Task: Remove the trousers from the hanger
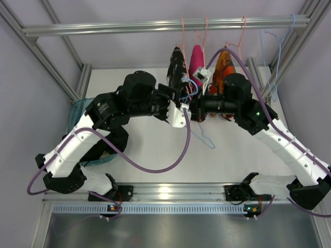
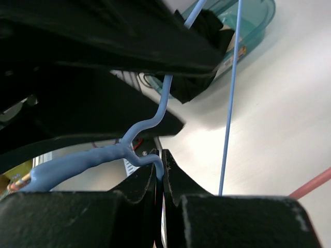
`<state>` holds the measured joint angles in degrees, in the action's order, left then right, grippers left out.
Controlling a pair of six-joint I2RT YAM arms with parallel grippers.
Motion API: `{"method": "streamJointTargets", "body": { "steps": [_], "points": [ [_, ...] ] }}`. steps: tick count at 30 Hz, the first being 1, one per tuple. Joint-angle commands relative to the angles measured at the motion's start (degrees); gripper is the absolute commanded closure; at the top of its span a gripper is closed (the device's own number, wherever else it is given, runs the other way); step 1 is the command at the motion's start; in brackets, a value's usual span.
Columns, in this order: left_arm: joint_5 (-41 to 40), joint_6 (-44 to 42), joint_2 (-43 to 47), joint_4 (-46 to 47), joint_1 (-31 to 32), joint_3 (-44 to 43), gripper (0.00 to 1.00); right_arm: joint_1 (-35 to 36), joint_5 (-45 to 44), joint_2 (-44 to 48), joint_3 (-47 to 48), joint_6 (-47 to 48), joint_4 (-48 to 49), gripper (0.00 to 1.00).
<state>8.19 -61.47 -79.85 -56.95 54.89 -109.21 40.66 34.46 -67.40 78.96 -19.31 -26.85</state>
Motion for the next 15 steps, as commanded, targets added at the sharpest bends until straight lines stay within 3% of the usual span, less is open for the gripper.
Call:
{"method": "streamJointTargets", "body": {
  "steps": [1, 6, 10, 11, 12, 13, 15],
  "points": [
    [-4.3, -3.7, 1.9, 2.1, -0.3, 3.3, 0.4, 1.5, 2.7, 3.0, 0.4, 2.2, 0.9, 1.0],
    [-5.8, -4.6, 2.6, 2.3, -0.3, 4.5, 0.48, 1.5, 3.8, 3.5, -0.6, 2.3, 0.5, 1.0],
    [-4.8, 1.2, 2.1, 4.3, -0.2, 2.9, 0.83, 1.5, 4.4, 3.6, -0.8, 2.1, 1.4, 1.0],
    [-4.9, 3.2, 2.4, 5.8, -0.3, 3.3, 1.0, 1.5, 4.4, 3.5, -0.7, 2.4, 1.3, 0.96],
    [-5.4, 5.0, 3.4, 8.5, -0.2, 4.5, 1.0, 1.5, 3.9, 3.8, -0.5, 2.6, 1.4, 0.89],
    [-5.2, 7.8, 3.9, 9.0, -0.3, 5.2, 1.0, 1.5, 3.5, 3.9, -0.4, 2.8, 1.2, 0.7],
    [-4.8, 10.2, 6.1, 10.7, -0.5, 8.1, 1.0, 1.5, 2.8, 4.6, -0.3, 2.8, 0.9, 0.51]
  ]
}}
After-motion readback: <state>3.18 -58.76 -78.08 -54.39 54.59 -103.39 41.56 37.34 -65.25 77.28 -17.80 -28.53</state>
